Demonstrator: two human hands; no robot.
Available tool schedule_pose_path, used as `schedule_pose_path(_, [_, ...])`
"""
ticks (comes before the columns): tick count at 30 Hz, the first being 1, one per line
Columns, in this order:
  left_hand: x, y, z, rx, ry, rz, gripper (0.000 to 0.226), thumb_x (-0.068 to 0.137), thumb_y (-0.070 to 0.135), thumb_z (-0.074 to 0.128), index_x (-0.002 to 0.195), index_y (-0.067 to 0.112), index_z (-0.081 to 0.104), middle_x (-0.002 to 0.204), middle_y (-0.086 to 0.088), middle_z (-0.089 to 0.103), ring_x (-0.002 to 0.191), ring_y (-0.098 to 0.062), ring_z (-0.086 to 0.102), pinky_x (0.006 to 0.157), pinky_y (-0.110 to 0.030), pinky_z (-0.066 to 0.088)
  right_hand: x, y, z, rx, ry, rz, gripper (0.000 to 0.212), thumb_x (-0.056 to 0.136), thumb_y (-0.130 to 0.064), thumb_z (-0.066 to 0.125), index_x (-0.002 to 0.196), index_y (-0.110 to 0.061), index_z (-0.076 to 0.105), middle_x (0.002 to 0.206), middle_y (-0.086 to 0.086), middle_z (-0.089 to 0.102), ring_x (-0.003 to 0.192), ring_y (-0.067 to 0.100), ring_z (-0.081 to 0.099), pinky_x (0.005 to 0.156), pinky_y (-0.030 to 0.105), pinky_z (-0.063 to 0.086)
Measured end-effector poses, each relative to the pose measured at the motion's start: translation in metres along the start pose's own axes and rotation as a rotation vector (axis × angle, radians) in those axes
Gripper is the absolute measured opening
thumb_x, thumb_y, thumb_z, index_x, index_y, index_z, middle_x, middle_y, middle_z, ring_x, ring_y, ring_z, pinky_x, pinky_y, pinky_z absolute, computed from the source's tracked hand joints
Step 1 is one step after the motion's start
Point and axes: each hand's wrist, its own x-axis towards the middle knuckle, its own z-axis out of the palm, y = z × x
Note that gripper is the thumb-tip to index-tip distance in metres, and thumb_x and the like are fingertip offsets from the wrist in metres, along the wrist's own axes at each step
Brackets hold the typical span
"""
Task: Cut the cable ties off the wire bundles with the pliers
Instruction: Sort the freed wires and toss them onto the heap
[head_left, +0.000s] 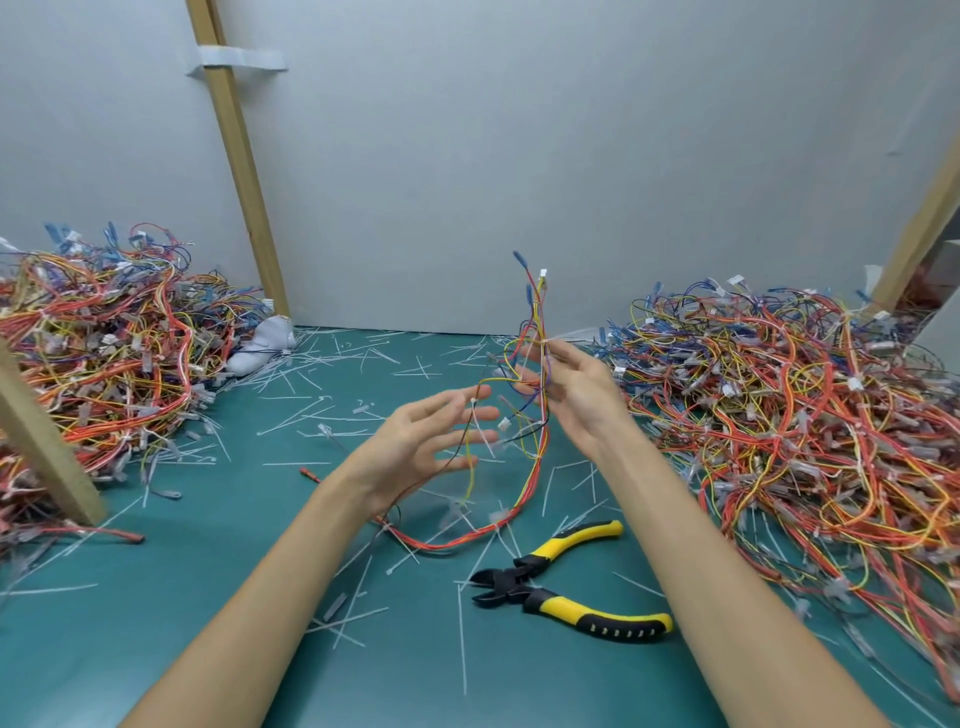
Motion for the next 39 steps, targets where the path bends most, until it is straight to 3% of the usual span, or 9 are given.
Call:
schedule_pose_path(3, [0.0,0.0,0.005,0.0,0.057,0.027,0.036,0.089,0.028,0.063,0.119,0.009,0.065,0.096,0.002,0.067,0.078,-0.011,0.059,0.071,-0.02,0.048,0.0,-0.002,-0.006,-0.066,0.009,-0.001,0.027,0.098,0.008,0.043,0.123,0.002,0.052,0.115,0.017,0.062,0.082,0.023,0.067,0.077,0.035,0.055])
schedule_pose_path(6, [0.001,0.004,0.002,-0.079,0.133,0.077,0.027,0.087,0.019,0.06,0.106,0.0,0.06,0.08,0.007,0.065,0.067,-0.009,0.052,0.064,-0.015,0.046,0.0,-0.006,-0.016,-0.115,-0.026,0.019,0.027,0.099,0.006,0.042,0.123,0.0,0.054,0.112,0.012,0.067,0.088,0.024,0.07,0.075,0.034,0.057])
schedule_pose_path(12, [-0.003,0.015,-0.01,-0.217,0.218,0.086,0.016,0.085,0.022,0.055,0.096,0.014,0.062,0.074,0.008,0.054,0.063,-0.007,0.053,0.064,-0.019,0.049,0.0,-0.007,-0.024,-0.255,-0.032,0.035,0.029,0.1,0.007,0.036,0.103,-0.009,0.061,0.101,0.006,0.07,0.087,0.024,0.072,0.063,0.028,0.053])
schedule_pose_path(16, [-0.004,0.021,-0.015,-0.185,0.285,0.138,0.013,0.09,0.023,0.052,0.096,0.017,0.061,0.072,0.011,0.052,0.063,-0.005,0.052,0.067,-0.019,0.046,0.001,-0.006,-0.023,-0.443,-0.04,-0.027,0.025,0.101,0.004,0.038,0.109,-0.007,0.06,0.095,0.004,0.069,0.077,0.017,0.071,0.05,0.02,0.045])
schedule_pose_path(20, [0.001,0.032,-0.02,-0.043,0.393,0.182,0.017,0.099,0.015,0.047,0.095,0.011,0.064,0.07,0.008,0.055,0.061,-0.007,0.052,0.061,-0.016,0.042,-0.001,-0.007,-0.021,-0.691,-0.044,-0.159,0.025,0.101,0.0,0.042,0.109,-0.014,0.061,0.091,0.001,0.068,0.074,0.016,0.069,0.048,0.018,0.045])
schedule_pose_path(25, [0.013,0.059,-0.024,0.558,0.362,0.029,0.024,0.1,0.013,0.048,0.089,0.013,0.069,0.069,0.004,0.052,0.057,-0.009,0.047,0.057,-0.021,0.036,-0.001,-0.013,-0.023,-0.736,-0.093,-0.215,0.022,0.099,-0.001,0.048,0.109,-0.015,0.061,0.094,0.007,0.068,0.08,0.021,0.07,0.05,0.022,0.051])
schedule_pose_path(31, [0.03,0.081,-0.025,0.4,0.521,0.172,0.025,0.102,0.017,0.045,0.087,0.014,0.064,0.072,0.003,0.039,0.046,-0.003,0.029,0.041,-0.013,0.022,0.0,-0.015,-0.027,-0.811,-0.098,-0.232,0.025,0.096,-0.001,0.054,0.116,-0.01,0.066,0.096,0.005,0.065,0.087,0.017,0.068,0.055,0.029,0.055])
schedule_pose_path(34, [0.032,0.078,-0.03,0.54,0.576,0.196,0.026,0.101,0.021,0.048,0.084,0.021,0.068,0.065,0.006,0.041,0.052,-0.008,0.031,0.044,-0.018,0.025,0.0,-0.017,-0.028,-0.73,-0.058,-0.209,0.026,0.097,0.002,0.049,0.116,-0.01,0.064,0.093,0.003,0.062,0.088,0.018,0.064,0.055,0.025,0.056])
schedule_pose_path(39, [0.033,0.056,-0.04,0.806,0.74,0.272,0.024,0.098,0.024,0.052,0.088,0.023,0.074,0.056,0.004,0.043,0.055,-0.018,0.03,0.054,-0.03,0.023,-0.003,-0.025,-0.024,-0.108,-0.138,0.067,0.024,0.098,0.007,0.044,0.112,-0.004,0.06,0.089,0.005,0.059,0.073,0.016,0.072,0.048,0.019,0.052])
